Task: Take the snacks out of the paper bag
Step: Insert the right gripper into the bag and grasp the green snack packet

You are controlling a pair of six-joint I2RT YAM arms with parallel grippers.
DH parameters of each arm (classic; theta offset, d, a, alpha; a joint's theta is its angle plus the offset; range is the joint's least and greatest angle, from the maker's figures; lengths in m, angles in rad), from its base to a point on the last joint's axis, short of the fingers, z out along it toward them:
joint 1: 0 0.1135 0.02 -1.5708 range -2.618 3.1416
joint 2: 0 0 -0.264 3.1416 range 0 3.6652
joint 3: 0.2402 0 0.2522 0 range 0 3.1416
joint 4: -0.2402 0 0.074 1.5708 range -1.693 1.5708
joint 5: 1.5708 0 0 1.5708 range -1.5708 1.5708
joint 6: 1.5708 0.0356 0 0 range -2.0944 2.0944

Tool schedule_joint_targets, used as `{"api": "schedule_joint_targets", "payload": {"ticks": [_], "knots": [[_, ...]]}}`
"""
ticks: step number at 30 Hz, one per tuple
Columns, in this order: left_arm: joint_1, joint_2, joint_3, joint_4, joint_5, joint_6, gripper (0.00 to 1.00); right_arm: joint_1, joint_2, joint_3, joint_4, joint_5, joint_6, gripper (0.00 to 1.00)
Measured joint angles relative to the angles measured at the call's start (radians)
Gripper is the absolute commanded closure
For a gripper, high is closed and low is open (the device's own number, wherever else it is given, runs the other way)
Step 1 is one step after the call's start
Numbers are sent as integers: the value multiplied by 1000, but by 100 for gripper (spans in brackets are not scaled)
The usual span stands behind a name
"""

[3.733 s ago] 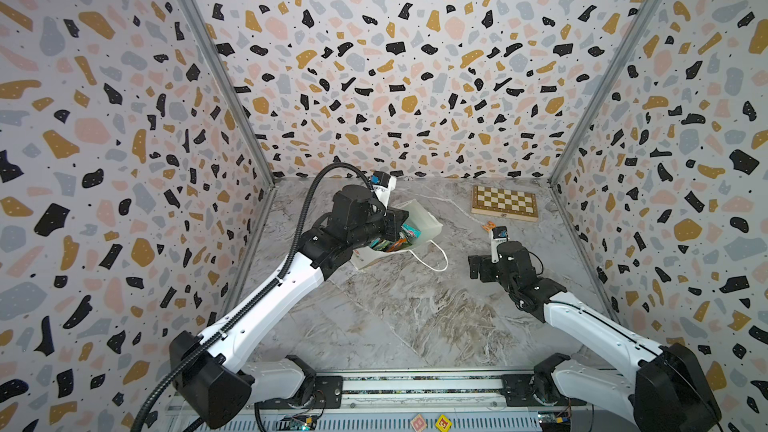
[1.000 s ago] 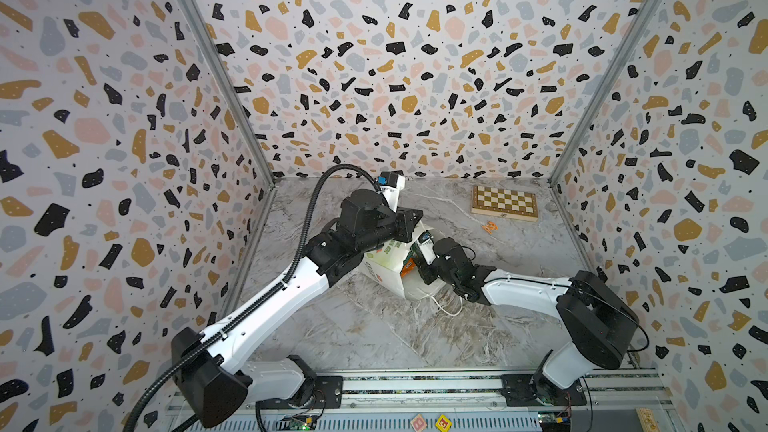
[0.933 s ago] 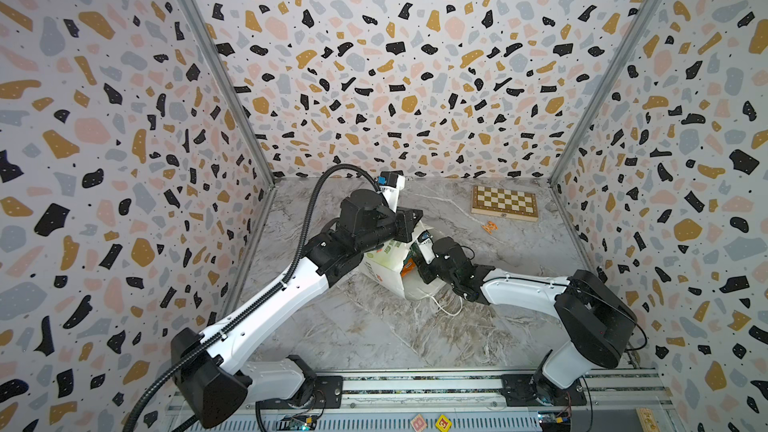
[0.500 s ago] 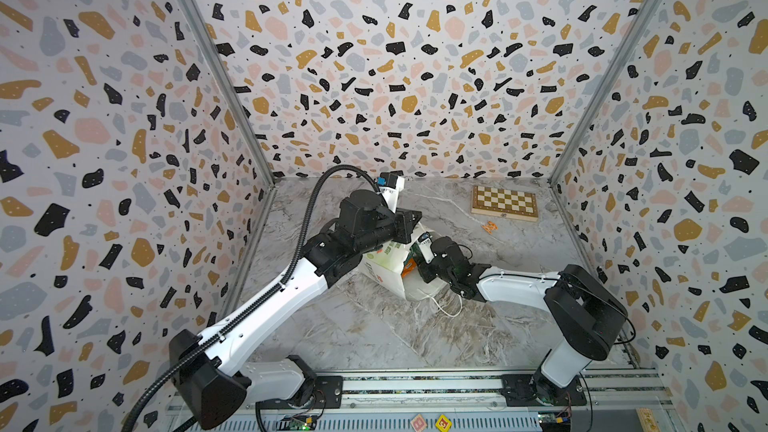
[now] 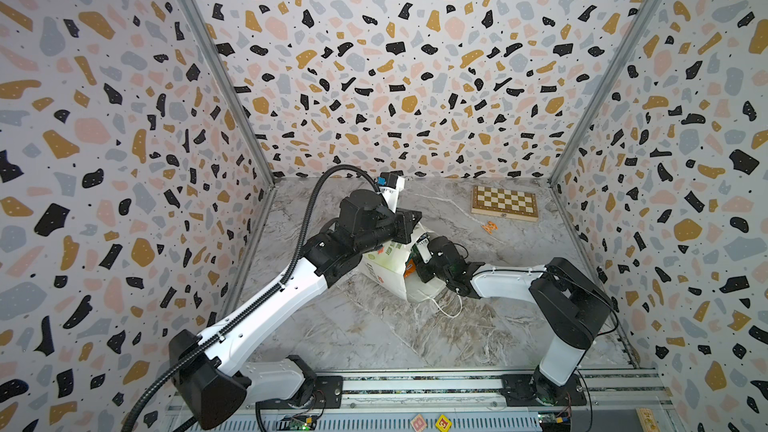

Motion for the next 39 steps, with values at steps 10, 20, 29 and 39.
{"api": "schedule_joint_targets", "payload": {"ticks": [10,20,29,39], "knots": [[0,0,0,-4,-2,0,100,-18,54,54,6,-31,10,85],[0,-1,0,-12,-34,12,100,-18,-8,-8,15,-51,22,100],[0,-5,0,-23,-110,10,100,-18,-88,-67,4,-89,24,100],[0,-6,-7,-6,-176,-43,100,-18,-235,-150,-50,-164,-8,100]]}}
